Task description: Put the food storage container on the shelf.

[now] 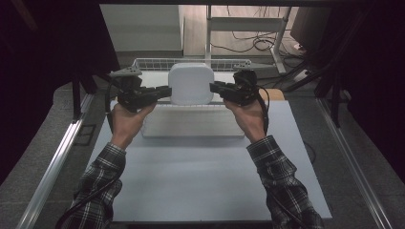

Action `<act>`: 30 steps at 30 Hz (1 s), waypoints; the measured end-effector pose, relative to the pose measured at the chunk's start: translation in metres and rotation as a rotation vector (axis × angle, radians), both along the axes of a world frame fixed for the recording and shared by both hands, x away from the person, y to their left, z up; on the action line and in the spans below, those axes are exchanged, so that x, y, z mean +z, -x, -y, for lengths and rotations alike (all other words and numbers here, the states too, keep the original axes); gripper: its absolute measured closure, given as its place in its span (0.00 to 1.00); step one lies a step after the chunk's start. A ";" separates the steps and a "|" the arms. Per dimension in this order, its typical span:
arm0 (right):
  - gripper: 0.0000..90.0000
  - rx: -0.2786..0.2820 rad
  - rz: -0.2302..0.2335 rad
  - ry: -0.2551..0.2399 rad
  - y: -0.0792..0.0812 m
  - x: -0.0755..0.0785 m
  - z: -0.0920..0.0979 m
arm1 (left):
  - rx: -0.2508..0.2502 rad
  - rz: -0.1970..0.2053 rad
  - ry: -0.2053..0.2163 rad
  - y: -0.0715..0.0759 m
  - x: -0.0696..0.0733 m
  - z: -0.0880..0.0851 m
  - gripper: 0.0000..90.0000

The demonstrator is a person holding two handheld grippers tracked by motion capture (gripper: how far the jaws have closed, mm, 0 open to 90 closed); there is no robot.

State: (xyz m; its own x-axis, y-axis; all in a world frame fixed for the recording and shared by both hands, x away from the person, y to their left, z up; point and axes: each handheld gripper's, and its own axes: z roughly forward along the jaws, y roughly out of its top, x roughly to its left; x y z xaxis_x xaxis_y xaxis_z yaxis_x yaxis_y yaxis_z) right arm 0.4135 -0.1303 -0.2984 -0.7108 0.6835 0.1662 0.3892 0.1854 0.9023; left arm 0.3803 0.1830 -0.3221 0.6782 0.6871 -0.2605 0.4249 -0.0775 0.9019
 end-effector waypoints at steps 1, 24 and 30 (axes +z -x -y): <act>0.84 -0.007 -0.003 0.001 -0.002 -0.001 0.000 | 0.004 -0.003 0.002 -0.001 -0.001 0.000 0.89; 0.69 -0.037 0.006 0.018 -0.021 -0.005 -0.008 | 0.063 -0.019 -0.024 -0.023 0.002 0.014 0.69; 0.64 -0.035 0.006 0.029 -0.024 -0.007 -0.009 | 0.079 -0.012 -0.045 -0.028 0.000 0.020 0.62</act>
State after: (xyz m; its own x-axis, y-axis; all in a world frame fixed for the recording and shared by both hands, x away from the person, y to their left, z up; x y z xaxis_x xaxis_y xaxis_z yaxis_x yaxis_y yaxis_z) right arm 0.4371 -0.1208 -0.3057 -0.6870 0.7128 0.1415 0.3906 0.1980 0.8990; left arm 0.4078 0.1628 -0.3220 0.6188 0.7493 -0.2360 0.4419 -0.0837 0.8931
